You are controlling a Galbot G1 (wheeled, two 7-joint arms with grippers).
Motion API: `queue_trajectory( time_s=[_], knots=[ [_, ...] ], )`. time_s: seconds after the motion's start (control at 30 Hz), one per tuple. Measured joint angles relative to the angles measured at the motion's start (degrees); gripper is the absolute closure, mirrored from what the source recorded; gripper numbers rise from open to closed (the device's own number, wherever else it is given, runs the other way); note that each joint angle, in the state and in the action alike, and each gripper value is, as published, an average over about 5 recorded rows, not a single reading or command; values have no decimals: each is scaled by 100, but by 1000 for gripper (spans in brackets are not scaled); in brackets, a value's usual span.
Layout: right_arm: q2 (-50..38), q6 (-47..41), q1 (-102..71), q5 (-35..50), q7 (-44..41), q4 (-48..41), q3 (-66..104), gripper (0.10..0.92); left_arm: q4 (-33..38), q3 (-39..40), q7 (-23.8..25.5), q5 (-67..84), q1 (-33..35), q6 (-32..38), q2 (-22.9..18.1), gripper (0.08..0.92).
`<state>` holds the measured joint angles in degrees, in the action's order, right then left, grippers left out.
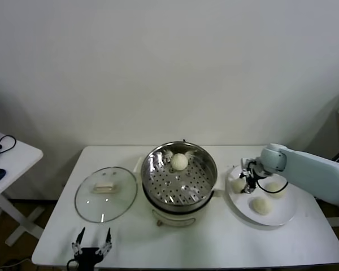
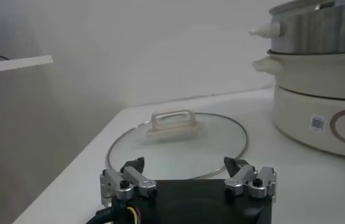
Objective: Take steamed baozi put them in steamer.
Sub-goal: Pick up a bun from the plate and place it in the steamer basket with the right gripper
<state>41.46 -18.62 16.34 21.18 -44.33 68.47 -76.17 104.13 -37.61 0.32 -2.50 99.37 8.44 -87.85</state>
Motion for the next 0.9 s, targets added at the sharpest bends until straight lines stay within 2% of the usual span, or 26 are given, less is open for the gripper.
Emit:
queue_trajectory(
  time_s=[0.4,0.63,0.9],
  knots=[
    [-21,178,2769,1318,-463,1045,-1768,399,13,37,-7,-9,8,3,37,177],
    [420,73,4264,2390,-653,1518,-2304,398,101,95,-6,-12,28,1,73,177],
    [1162,-333,4630,3324,-346,1954,-2019,397,163,133,-5,-11,56,47,61,177]
  ],
)
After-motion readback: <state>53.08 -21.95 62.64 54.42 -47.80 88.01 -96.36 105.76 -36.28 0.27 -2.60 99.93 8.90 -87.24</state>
